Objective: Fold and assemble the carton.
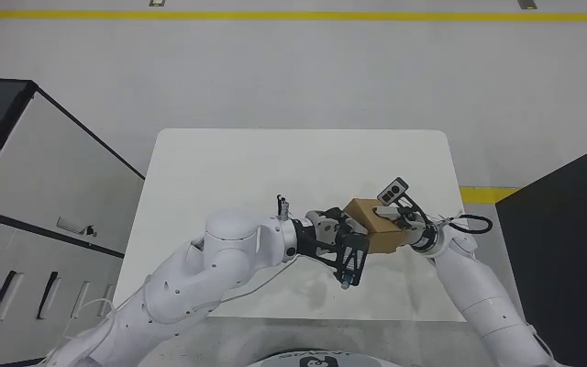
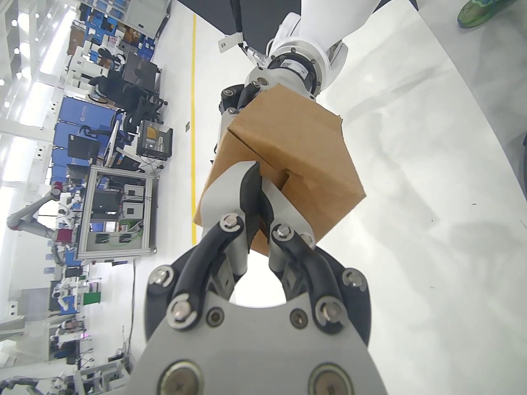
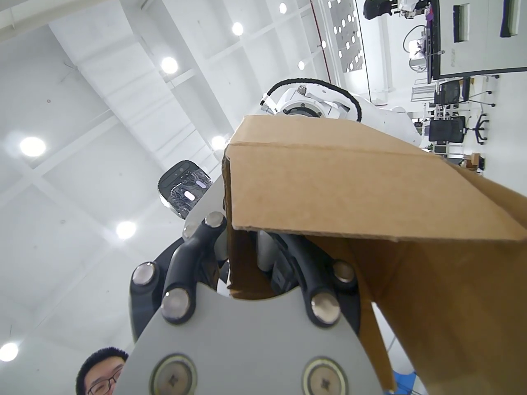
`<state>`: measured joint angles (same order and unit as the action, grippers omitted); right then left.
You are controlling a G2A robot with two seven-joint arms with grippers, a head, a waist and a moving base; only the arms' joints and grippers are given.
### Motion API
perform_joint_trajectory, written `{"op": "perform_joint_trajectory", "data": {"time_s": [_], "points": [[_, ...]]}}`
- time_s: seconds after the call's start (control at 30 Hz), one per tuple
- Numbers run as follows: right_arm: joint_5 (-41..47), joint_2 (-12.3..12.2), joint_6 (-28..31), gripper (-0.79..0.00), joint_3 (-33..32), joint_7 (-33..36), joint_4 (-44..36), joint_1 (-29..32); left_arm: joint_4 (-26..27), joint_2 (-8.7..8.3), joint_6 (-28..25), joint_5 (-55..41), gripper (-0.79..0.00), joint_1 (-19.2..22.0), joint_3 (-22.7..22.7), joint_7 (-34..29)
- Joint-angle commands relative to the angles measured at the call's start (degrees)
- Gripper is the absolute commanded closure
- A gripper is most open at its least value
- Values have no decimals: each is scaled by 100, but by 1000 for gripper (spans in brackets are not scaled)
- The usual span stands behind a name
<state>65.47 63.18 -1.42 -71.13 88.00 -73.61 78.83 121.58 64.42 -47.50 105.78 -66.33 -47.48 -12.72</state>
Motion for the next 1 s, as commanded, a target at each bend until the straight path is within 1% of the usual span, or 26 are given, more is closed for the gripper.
{"op": "perform_joint_trajectory", "data": {"time_s": [0.0, 0.2, 0.5, 0.73, 0.97], "points": [[-2, -4, 8, 0, 4, 0, 7, 0, 13, 0, 17, -4, 0, -4, -16, -4], [55, -20, 35, 0, -22, 0, 85, 6, 192, -31, 105, -73, 0, -85, -257, -48], [88, -49, 88, 0, -48, 0, 172, 0, 506, -118, 101, -122, 0, -351, -715, -105], [214, -68, 143, 0, -71, 0, 147, -17, 525, -169, 178, -214, 0, -580, -961, 31], [214, -68, 143, 0, -71, 0, 147, -17, 291, -165, 434, -324, 0, -743, -900, 234]]}}
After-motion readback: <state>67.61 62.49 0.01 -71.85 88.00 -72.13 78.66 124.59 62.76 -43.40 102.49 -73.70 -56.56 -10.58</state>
